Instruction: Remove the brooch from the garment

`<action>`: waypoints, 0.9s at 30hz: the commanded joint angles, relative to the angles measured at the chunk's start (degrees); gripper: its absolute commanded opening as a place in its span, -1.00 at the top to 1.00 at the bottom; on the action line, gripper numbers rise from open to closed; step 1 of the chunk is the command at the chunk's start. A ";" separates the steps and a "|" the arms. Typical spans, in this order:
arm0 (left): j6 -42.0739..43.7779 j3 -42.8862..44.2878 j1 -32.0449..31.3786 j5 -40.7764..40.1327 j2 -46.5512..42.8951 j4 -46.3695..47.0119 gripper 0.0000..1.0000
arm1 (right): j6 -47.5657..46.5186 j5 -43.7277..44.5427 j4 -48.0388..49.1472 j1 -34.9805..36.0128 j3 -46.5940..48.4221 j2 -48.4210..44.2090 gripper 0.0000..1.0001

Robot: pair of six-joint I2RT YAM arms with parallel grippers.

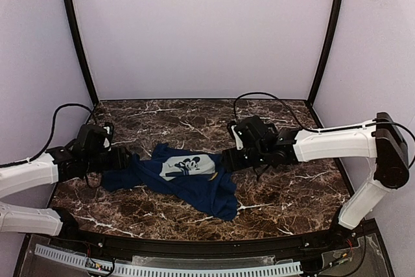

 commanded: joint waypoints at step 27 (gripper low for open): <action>2.51 14.30 -20.87 20.01 20.71 20.71 -0.07 | 15.67 -18.27 19.20 -0.41 -12.73 -1.53 -0.08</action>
